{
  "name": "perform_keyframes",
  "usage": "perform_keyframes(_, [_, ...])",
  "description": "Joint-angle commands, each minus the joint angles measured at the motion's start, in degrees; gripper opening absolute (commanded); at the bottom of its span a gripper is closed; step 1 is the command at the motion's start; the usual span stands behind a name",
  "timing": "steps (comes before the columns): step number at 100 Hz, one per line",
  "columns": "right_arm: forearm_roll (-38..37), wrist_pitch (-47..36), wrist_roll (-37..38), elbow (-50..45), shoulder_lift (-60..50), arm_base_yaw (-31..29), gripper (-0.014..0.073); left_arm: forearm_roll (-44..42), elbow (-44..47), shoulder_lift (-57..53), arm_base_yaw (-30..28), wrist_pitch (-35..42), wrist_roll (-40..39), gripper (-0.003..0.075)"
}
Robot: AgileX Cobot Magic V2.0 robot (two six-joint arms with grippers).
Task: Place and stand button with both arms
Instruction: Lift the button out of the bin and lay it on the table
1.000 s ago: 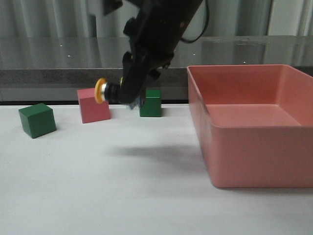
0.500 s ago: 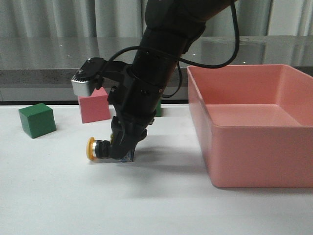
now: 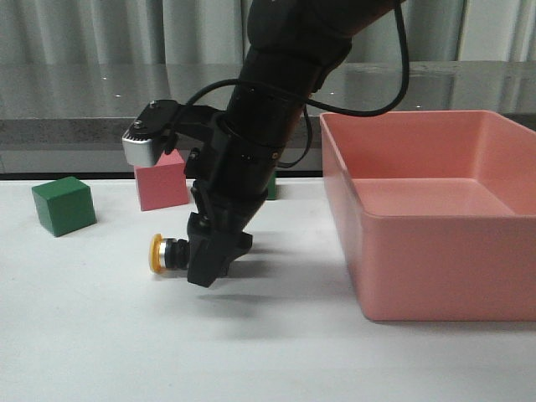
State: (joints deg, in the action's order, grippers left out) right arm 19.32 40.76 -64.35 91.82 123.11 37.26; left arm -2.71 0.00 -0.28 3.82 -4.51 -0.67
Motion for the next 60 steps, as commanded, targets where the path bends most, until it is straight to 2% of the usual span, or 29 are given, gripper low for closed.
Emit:
perform_keyframes(1, [0.67, -0.68, -0.55, 1.82, -5.05, -0.01, 0.0591, -0.08, 1.72, -1.82, -0.10, 4.51, -0.67, -0.0019])
perform_keyframes(27, [0.67, 2.21, 1.30, 1.82, -11.40, -0.06, 0.0591, -0.08, 1.72, -1.82, -0.10, 4.51, -0.67, -0.0019])
perform_keyframes(40, [0.23, 5.15, 6.32, 1.82, -16.45, -0.45, 0.0565, -0.08, 1.72, -1.82, -0.10, 4.51, -0.67, -0.0019])
perform_keyframes(50, [-0.71, 6.60, 11.70, 1.82, -21.46, -1.68, 0.0482, -0.08, 1.72, -1.82, -0.10, 4.51, -0.67, -0.0019])
perform_keyframes(60, [-1.23, 8.37, 15.58, 1.82, -26.23, -4.06, 0.0332, -0.08, 1.72, -1.82, -0.10, 4.51, -0.67, -0.0019])
